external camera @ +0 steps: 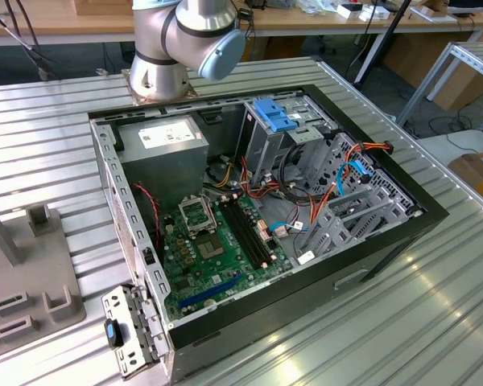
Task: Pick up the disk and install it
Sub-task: 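Pick up the disk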
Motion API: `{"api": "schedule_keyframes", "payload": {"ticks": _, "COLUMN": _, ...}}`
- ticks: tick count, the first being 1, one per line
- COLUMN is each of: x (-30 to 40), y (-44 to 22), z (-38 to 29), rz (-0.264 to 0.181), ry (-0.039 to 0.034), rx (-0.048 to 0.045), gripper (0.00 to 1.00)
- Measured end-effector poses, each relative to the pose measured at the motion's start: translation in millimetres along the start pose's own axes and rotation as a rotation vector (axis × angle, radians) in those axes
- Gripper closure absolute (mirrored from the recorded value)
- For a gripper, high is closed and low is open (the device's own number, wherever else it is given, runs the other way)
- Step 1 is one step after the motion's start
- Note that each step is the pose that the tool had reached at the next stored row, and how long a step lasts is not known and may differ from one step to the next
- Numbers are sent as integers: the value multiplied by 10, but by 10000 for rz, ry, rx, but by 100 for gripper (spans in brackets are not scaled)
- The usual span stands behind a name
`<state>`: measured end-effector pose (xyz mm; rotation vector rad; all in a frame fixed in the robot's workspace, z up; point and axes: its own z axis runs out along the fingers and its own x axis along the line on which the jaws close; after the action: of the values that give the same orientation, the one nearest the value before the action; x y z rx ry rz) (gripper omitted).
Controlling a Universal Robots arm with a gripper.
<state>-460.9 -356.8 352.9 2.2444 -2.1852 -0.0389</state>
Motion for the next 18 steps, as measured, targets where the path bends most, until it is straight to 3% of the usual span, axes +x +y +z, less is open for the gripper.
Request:
{"api": "schedule_keyframes", "payload": {"ticks": 5, "x": 47, "y": -1, "z": 126, "rz": -53, "ry": 0, "rx": 0, "gripper": 58}}
{"api": "schedule_keyframes", "payload": {"ticks": 8, "x": 47, "y": -2, "z": 133, "rz": -95, "ry": -113, "rx": 1, "gripper": 58}}
{"api": "schedule_keyframes", "payload": {"ticks": 12, "x": 48, "y": -2, "z": 133, "rz": -99, "ry": -127, "rx": 3, "gripper": 56}}
{"api": "schedule_keyframes", "payload": {"ticks": 16, "x": 49, "y": -2, "z": 133, "rz": -99, "ry": -128, "rx": 2, "gripper": 38}}
{"api": "schedule_keyframes", "payload": {"ticks": 18, "x": 49, "y": -1, "z": 138, "rz": -101, "ry": -158, "rx": 3, "gripper": 38}}
